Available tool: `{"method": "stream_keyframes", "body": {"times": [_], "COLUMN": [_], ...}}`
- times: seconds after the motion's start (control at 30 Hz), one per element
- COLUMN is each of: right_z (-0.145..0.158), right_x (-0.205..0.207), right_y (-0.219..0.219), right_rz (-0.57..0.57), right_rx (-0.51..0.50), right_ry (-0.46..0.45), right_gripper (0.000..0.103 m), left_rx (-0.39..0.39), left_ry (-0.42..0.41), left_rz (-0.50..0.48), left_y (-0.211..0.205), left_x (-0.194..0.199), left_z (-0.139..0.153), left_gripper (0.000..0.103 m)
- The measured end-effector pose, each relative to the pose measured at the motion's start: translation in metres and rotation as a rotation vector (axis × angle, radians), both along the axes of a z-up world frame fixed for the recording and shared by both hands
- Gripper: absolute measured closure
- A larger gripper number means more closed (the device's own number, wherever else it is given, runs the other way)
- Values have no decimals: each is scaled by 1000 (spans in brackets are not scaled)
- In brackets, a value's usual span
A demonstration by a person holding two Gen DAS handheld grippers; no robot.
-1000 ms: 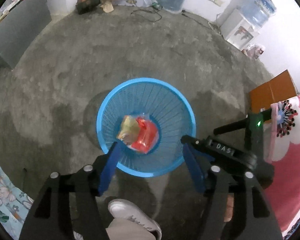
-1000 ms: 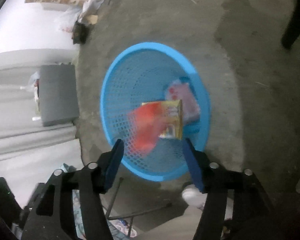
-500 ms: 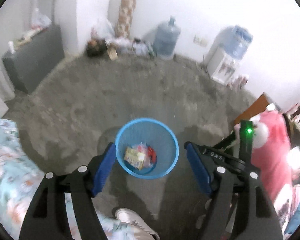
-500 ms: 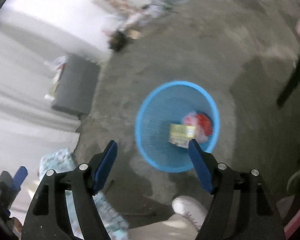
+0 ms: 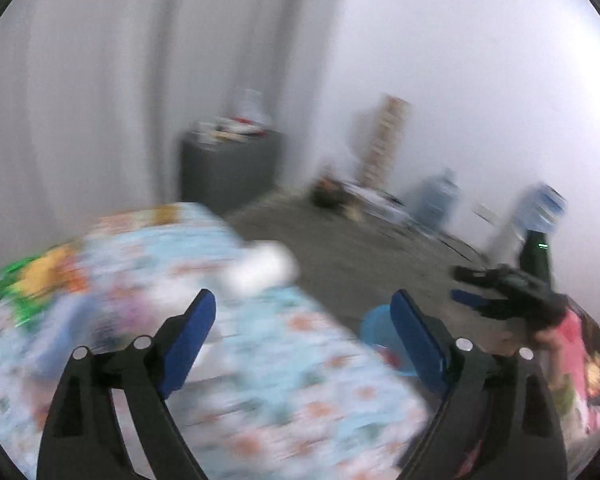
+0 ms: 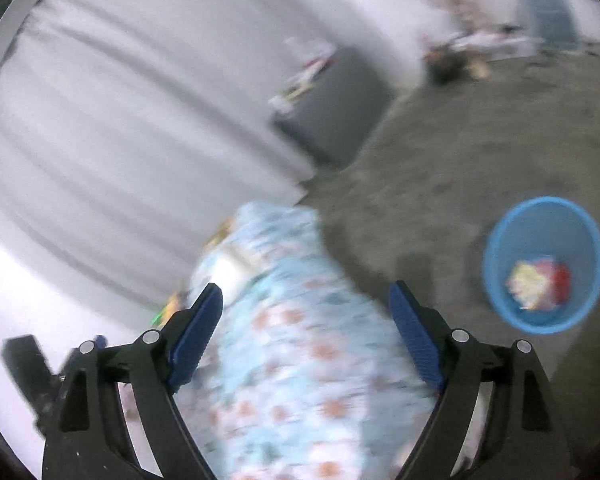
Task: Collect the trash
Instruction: 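Grasp the blue medicine box with the left tool while the right tool grasps the paper cup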
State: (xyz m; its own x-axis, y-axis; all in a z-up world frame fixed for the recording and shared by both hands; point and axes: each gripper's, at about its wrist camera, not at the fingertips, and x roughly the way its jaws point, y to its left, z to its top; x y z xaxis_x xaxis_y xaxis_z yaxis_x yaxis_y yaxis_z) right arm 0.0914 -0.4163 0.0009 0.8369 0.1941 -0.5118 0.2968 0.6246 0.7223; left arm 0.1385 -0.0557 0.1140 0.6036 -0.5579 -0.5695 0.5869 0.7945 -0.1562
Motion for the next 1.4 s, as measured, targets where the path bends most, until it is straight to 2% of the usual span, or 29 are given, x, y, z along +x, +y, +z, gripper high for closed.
{"method": "stream_keyframes", "body": {"times": [0.1, 0.2, 0.33, 0.43, 0.5, 0.57, 0.8, 0.87, 1.0, 1.07, 1.2, 1.27, 1.4], "right_z": [6, 10, 7, -1, -2, 2, 4, -1, -13, -12, -10, -8, -5], "right_x": [27, 59, 100, 128, 144, 154, 204, 214, 228, 228, 224, 222, 221], "right_y": [21, 45, 71, 82, 83, 85, 86, 88, 95, 99, 106, 108, 112], "right_rz": [95, 172, 249, 258, 255, 256, 328, 350, 411, 434, 467, 471, 481], "right_rx": [11, 58, 118, 146, 136, 113, 37, 32, 30, 23, 3, -14, -45], "right_ry": [-10, -2, 48, 93, 100, 109, 112, 127, 167, 175, 174, 177, 188], "right_gripper": [21, 21, 21, 21, 21, 21, 21, 21, 22, 25, 36, 41, 60], "left_rx": [-4, -48, -94, -138, -129, -92, 136, 165, 194, 180, 120, 117, 123], "left_ry": [14, 63, 144, 172, 213, 228, 266, 280, 362, 408, 443, 446, 454], "left_rz": [154, 282, 339, 287, 220, 194, 105, 91, 102, 107, 88, 92, 89], "left_y": [70, 137, 179, 185, 186, 181, 150, 149, 150, 153, 159, 160, 159], "left_x": [4, 8, 21, 38, 63, 80, 133, 144, 168, 174, 176, 177, 174], "left_z": [-6, -22, -37, -36, -37, -40, -63, -72, -94, -101, -103, -104, -104], "left_gripper": [11, 9, 9, 6, 6, 6, 6, 6, 6, 6, 7, 13, 23]}}
